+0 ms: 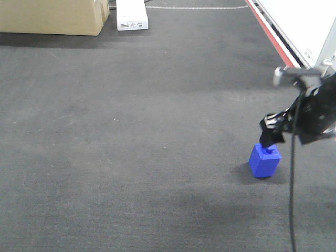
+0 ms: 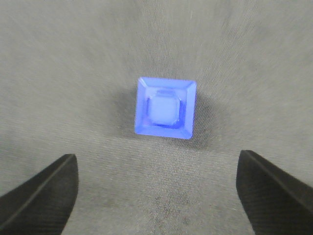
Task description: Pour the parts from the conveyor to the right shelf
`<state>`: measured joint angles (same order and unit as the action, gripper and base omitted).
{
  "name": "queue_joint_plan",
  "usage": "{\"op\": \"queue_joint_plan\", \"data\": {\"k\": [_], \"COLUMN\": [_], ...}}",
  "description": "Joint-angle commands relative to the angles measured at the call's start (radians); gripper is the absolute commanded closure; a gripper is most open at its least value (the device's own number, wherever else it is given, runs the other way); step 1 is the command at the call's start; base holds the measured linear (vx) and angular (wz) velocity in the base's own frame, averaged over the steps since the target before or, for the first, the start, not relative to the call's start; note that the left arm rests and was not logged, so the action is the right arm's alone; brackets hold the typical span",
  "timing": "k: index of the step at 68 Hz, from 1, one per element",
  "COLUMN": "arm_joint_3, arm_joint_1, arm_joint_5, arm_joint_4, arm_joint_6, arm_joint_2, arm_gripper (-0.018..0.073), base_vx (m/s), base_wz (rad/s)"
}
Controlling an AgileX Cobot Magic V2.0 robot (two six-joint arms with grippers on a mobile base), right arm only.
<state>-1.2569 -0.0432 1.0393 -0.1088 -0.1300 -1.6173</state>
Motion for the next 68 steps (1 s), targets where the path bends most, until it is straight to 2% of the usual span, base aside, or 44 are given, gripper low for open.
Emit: {"op": "queue_joint_plan", "data": {"k": [1,19,33,53,68], "arm_joint_3": [-0.033,-0.033,-0.049,-0.160,-0.233], "arm_joint_1": [0.000,0.000,0.000,0.000,0.000], "arm_joint_5": [-0.023,-0.126,-0.129,-0.018,0.145], "arm_joint_4": [0.001,0.000,-0.001,-0.008,-0.007], "arm_joint_6": [-0.014,-0.017,-0.036,-0.055,-0.059], "arm_joint_2": [-0.013,-0.113,-0.169,-0.258,-0.339], "arm_gripper": [-0.0044,-0.0036,-0.0036,-0.0008,0.0134], "base_vx": [0.00,0.00,0.00,0.00,0.00], "base_wz": [0.00,0.00,0.00,0.00,0.00]}}
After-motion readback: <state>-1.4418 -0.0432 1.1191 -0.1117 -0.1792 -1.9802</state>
